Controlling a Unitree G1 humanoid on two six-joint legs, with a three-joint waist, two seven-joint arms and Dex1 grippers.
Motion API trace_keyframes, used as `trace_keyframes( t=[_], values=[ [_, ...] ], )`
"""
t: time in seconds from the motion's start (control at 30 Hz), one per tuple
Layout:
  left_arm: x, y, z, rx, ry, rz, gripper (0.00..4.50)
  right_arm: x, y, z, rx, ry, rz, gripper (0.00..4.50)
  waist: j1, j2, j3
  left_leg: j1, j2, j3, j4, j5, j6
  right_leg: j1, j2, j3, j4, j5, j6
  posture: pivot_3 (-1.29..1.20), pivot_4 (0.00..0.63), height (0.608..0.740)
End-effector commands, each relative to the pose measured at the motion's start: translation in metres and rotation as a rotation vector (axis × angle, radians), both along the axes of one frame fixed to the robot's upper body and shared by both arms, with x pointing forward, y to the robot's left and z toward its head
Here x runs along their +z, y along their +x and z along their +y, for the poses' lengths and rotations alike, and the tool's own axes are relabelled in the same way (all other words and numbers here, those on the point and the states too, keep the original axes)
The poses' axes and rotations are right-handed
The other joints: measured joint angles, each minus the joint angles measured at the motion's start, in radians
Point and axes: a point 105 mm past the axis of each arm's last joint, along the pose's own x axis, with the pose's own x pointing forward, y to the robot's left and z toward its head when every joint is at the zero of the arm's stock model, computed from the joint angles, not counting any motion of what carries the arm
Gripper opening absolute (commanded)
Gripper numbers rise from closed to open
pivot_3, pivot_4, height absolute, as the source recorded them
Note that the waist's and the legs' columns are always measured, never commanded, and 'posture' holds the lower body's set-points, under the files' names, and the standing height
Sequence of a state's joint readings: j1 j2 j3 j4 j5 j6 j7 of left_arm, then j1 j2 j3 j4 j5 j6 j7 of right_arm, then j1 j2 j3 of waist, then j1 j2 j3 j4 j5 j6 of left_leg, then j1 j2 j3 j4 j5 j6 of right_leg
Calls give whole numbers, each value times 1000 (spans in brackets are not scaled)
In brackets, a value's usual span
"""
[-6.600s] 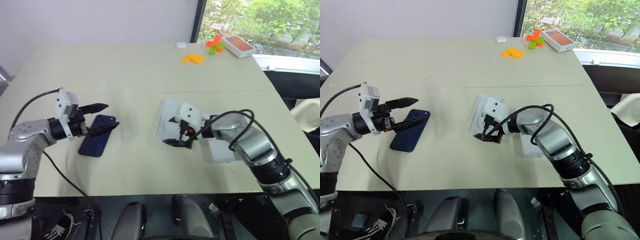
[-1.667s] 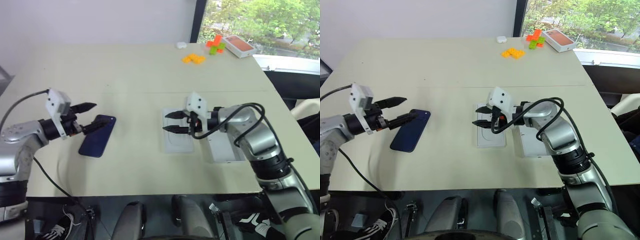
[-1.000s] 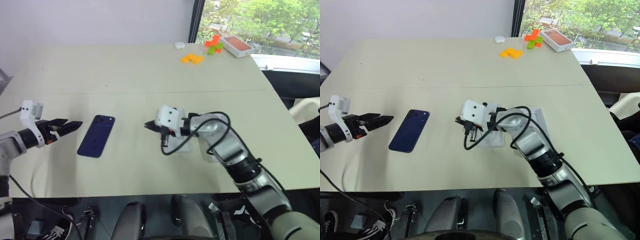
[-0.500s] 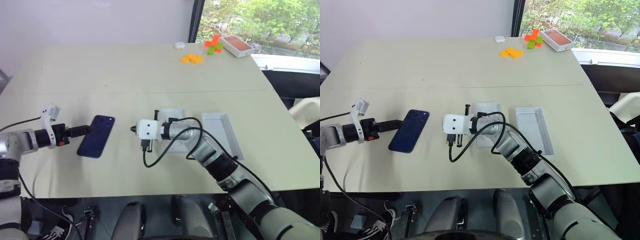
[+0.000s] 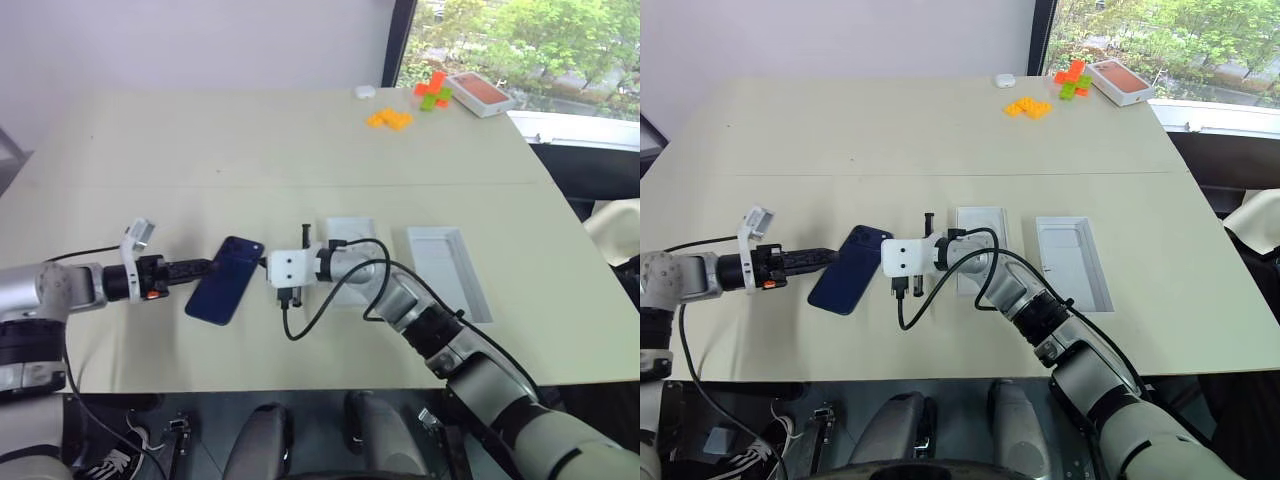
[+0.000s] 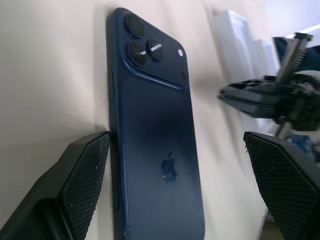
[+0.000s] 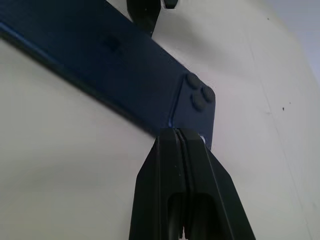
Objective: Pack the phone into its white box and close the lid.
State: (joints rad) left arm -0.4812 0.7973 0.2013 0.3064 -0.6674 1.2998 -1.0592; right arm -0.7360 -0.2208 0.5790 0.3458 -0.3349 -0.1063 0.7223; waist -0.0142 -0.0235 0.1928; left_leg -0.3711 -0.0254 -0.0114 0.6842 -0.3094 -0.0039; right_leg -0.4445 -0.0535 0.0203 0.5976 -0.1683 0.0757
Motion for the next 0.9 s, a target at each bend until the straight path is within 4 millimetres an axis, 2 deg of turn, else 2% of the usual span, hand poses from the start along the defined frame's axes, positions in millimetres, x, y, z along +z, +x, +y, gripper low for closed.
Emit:
trace_keyframes(
  t=[0.03, 0.13, 0.3, 0.47, 0.57, 0.7, 0.77, 0.9],
  values=[
    [-7, -12, -10, -44, -35, 68, 4500, 2, -9, -1, 63, -40, -40, 40, -2, 0, 0, 0, 0, 0, 0, 0, 0, 0, 0, 0, 0, 0, 0, 0, 150, 740],
    [-8, -16, -9, -54, -27, 70, 4500, -7, -14, -6, 102, -128, -31, 40, -7, 0, 0, 0, 0, 0, 0, 0, 0, -1, 0, 0, 0, 0, 0, 0, 150, 740],
    [-8, -18, -10, -49, -35, 69, 4500, -12, -19, -8, 119, -201, 21, 40, -9, 0, 0, 1, 3, 0, 0, 0, 0, 0, 3, 0, 1, 0, 0, 0, 150, 740],
    [-17, -22, -13, -48, -44, 86, 4500, -18, -23, -1, 114, -209, 76, 40, -9, 0, 0, 3, 3, 0, 0, 0, -1, 1, 3, 0, 1, 0, 0, 0, 150, 740],
    [-22, -26, -21, -59, -72, 107, 4500, -29, -27, 5, 129, -236, 87, 40, -9, 0, -1, 4, 3, 0, 0, 0, -1, 2, 3, 0, 1, 0, -1, 0, 150, 740],
    [-26, -27, -26, -62, -82, 117, 4500, -29, -28, 12, 133, -222, 89, 40, -8, 1, -4, 8, 3, 0, -1, 0, -1, 5, 3, 0, 1, -1, -1, 0, 150, 740],
    [-21, -28, -34, -86, -105, 117, 4500, -26, -27, 14, 128, -211, 87, 40, -9, 1, -4, 15, 4, 1, -3, 0, -1, 11, 3, 0, 0, -2, -3, 0, 150, 740],
    [-2, -27, -43, -113, -159, 97, 4500, -25, -26, 13, 123, -204, 87, 40, -10, 1, -5, 16, 4, 0, -4, 0, -1, 12, 3, 0, -1, -3, -3, 0, 150, 740]
  ],
)
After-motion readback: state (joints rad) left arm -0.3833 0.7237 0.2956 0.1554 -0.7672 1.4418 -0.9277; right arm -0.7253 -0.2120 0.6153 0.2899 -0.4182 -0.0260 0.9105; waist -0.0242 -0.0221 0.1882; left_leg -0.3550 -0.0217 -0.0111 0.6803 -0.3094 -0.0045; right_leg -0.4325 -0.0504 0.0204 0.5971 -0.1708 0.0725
